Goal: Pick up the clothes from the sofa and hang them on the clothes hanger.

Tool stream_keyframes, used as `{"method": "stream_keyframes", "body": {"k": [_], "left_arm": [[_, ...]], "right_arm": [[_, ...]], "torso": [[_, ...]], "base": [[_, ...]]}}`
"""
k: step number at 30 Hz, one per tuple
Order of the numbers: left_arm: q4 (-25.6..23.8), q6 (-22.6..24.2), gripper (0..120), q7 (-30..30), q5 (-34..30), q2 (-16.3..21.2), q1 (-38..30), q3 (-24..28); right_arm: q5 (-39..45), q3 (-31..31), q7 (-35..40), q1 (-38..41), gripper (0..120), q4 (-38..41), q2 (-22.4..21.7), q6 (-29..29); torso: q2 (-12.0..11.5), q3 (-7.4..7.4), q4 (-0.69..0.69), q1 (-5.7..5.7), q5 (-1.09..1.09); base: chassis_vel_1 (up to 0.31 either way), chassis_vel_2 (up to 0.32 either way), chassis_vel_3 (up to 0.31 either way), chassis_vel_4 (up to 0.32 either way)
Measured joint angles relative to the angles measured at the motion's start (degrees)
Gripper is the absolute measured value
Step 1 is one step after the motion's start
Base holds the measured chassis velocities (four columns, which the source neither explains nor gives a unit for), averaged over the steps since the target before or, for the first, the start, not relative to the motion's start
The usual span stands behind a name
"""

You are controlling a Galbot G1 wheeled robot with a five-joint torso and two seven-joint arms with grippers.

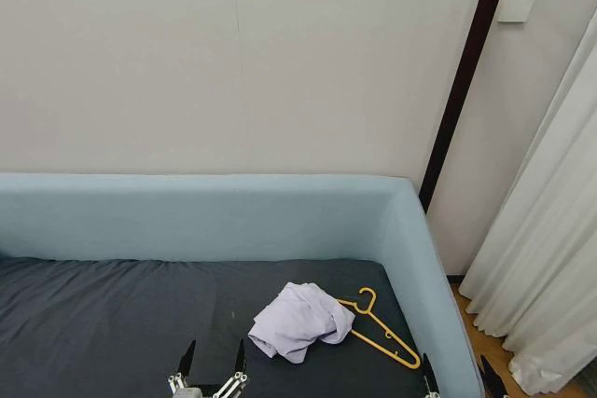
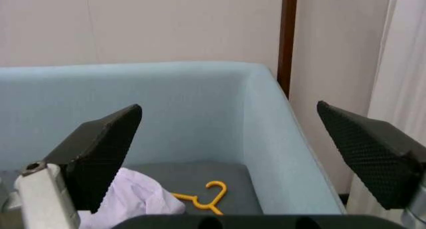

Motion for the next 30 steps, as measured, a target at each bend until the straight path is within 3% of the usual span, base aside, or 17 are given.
{"method": "stream_keyframes", "body": {"k": [10,15,20,26,30], "left_arm": [[1.6,-0.9,100,0.0,0.8,-0.1,0.3,0.3],[3.4,-2.4,100,0.0,1.3,0.1,0.4,0.1],[7.6,-6.3,100,0.2,2.2,-0.4,1.2,-0.1],[11.1,-6.7,100,0.4,2.3,1.0,-0.5,2.6],[12.6,-7.0,100,0.5,2.6,0.6,0.0,3.2]], "right_arm": [[-1.0,-0.7,0.1,-0.1,100,-1.3,-0.8,-0.4],[-0.7,-1.6,0.6,-0.1,100,-1.5,-3.3,-2.6],[16.1,-5.7,3.4,-0.1,100,6.5,-13.8,-17.4],[17.9,-3.9,4.7,1.1,100,9.0,-19.6,-23.8],[21.8,-5.0,5.1,9.8,100,4.9,-28.2,-32.2]], "torso": [[0.0,0.00,0.00,0.00,0.00],[0.0,0.00,-0.01,0.00,0.00],[0.0,0.00,0.03,0.00,0.00],[0.0,0.00,-0.04,0.00,-0.01],[0.0,0.00,-0.01,0.00,0.04]], "base": [[0.000,0.000,0.000,0.000],[0.000,0.000,0.000,0.000],[0.000,0.000,0.000,0.000],[0.000,0.000,0.000,0.000],[0.000,0.000,0.000,0.000]]}}
